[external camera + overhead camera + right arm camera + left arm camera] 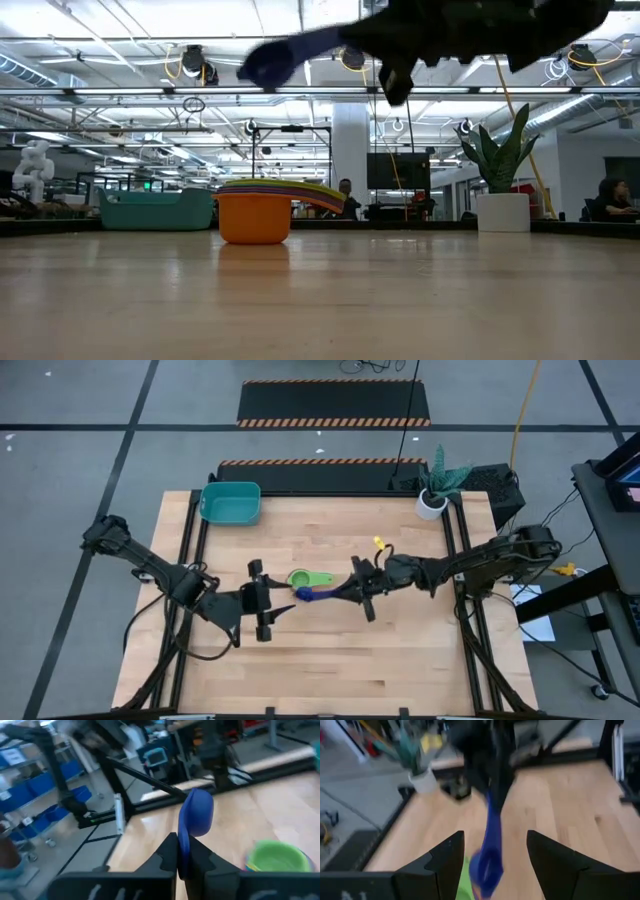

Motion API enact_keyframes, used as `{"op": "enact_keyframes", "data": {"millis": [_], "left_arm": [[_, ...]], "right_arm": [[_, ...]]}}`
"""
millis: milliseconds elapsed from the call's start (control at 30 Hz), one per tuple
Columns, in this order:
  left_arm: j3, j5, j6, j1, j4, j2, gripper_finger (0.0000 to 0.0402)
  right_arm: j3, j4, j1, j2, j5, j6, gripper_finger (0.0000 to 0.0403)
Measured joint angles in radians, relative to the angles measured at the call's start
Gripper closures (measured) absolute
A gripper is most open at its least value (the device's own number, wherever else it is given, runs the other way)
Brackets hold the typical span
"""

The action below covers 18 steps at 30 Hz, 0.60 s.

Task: Nest measuring cups in basket
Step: Stack the dark blue measuring cup on top of the green measuring cup

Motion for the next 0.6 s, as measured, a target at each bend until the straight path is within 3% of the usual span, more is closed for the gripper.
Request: {"op": "enact_keyframes", "data": {"millis": [267,600], "left_arm": [[0.000,0.000,0.104,0.035,0.077,-0.003,0.0183],[0.001,0.001,0.107,0.036,0.079,-0.003,0.0183]], "right_arm": [[-0.054,0.086,-0.048,0.075,0.000,0.056,0.0401],[-0.053,0.444,-0.117,0.281,-0.028,0.189,0.0401]]}}
